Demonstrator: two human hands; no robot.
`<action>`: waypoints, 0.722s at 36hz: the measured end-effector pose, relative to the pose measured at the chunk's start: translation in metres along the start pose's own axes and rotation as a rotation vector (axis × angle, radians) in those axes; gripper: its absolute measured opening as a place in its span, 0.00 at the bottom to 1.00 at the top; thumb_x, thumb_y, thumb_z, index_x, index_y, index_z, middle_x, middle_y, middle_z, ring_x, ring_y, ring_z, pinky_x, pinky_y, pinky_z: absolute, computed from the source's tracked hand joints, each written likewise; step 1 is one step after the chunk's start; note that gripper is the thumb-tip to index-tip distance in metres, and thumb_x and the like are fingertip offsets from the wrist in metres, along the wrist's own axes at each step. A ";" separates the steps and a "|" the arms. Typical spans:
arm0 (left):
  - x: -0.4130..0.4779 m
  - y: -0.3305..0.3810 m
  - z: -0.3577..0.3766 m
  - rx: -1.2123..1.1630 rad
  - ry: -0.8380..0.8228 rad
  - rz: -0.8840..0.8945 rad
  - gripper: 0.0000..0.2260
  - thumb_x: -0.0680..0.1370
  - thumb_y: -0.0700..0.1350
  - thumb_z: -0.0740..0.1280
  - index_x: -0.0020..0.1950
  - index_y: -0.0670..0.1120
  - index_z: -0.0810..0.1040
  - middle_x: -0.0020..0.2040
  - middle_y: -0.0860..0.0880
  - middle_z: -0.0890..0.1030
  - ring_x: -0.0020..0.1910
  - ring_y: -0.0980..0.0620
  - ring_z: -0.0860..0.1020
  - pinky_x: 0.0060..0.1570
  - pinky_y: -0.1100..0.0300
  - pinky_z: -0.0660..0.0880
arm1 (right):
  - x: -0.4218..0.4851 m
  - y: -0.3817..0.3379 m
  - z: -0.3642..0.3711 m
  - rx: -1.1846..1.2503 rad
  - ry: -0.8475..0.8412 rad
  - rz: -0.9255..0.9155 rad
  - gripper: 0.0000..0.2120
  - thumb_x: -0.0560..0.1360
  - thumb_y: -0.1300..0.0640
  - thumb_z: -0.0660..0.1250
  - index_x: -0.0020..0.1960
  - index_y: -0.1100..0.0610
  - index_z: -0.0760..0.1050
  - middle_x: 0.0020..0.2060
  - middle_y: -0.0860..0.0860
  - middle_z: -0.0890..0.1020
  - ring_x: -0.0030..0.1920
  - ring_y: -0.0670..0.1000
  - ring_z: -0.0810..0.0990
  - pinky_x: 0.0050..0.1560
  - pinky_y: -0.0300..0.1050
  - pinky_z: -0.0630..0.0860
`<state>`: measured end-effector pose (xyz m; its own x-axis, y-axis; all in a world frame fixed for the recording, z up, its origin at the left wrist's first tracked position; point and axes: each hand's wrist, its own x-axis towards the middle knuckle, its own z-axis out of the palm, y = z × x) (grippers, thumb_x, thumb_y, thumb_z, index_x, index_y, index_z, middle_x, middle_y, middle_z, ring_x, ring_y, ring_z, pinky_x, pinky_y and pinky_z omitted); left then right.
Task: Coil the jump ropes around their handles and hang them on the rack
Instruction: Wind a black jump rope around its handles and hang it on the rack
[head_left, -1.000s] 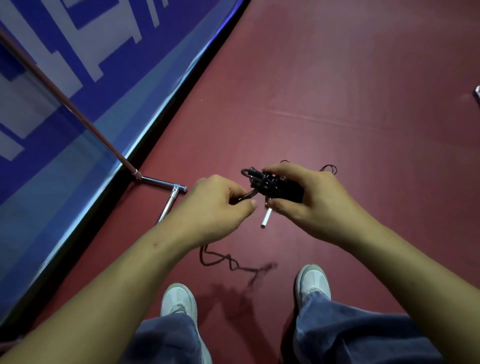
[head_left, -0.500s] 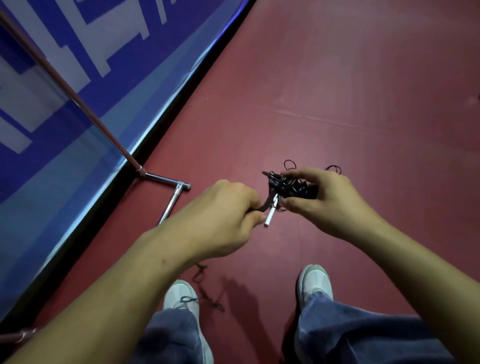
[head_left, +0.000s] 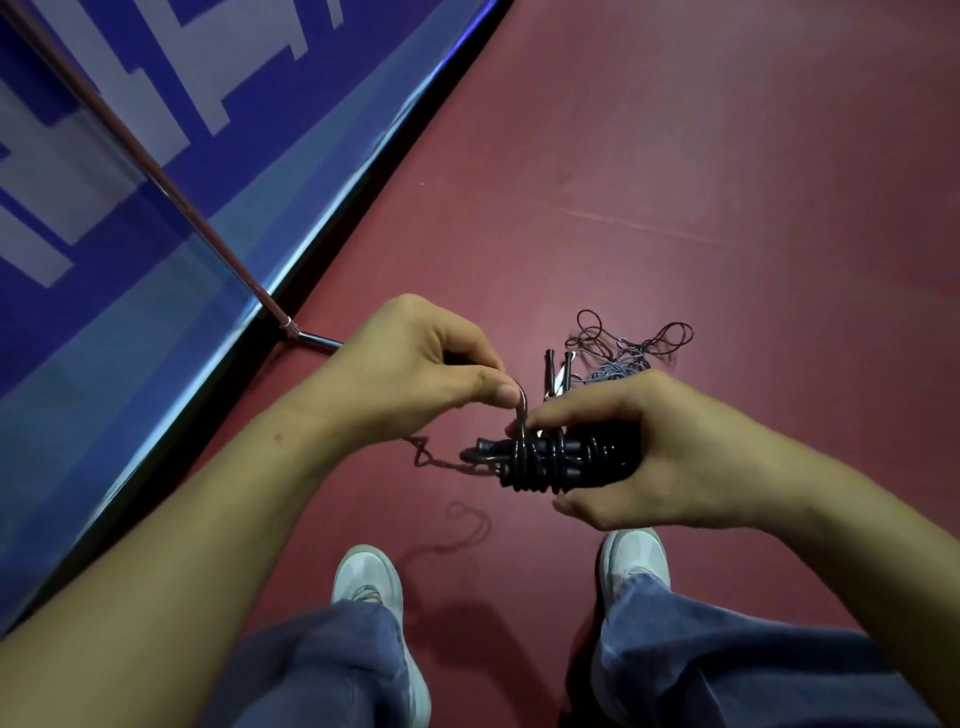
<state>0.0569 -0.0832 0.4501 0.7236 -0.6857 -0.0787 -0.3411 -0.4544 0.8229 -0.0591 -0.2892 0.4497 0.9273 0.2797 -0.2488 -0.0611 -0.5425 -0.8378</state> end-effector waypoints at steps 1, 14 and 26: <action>0.001 -0.002 0.000 -0.055 -0.001 -0.020 0.05 0.69 0.50 0.79 0.39 0.50 0.88 0.36 0.42 0.84 0.36 0.41 0.80 0.43 0.44 0.79 | -0.001 -0.002 0.000 0.030 0.020 -0.015 0.19 0.69 0.62 0.80 0.56 0.46 0.84 0.40 0.46 0.86 0.38 0.46 0.84 0.43 0.39 0.79; 0.003 -0.003 0.030 -0.360 -0.072 -0.159 0.18 0.85 0.41 0.63 0.35 0.38 0.76 0.26 0.50 0.73 0.25 0.55 0.68 0.29 0.65 0.66 | 0.004 -0.014 -0.007 0.285 0.299 0.068 0.16 0.69 0.55 0.80 0.54 0.55 0.79 0.28 0.51 0.79 0.22 0.46 0.69 0.22 0.37 0.66; 0.000 0.015 0.053 -0.396 -0.197 -0.182 0.20 0.84 0.40 0.58 0.37 0.50 0.82 0.32 0.42 0.75 0.33 0.47 0.72 0.38 0.56 0.72 | 0.005 -0.006 -0.010 0.439 0.382 0.059 0.19 0.71 0.59 0.79 0.59 0.46 0.82 0.29 0.53 0.79 0.21 0.48 0.66 0.21 0.36 0.63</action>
<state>0.0196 -0.1200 0.4320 0.6099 -0.7272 -0.3148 0.0632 -0.3514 0.9341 -0.0503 -0.2922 0.4581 0.9800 -0.0907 -0.1769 -0.1888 -0.1463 -0.9711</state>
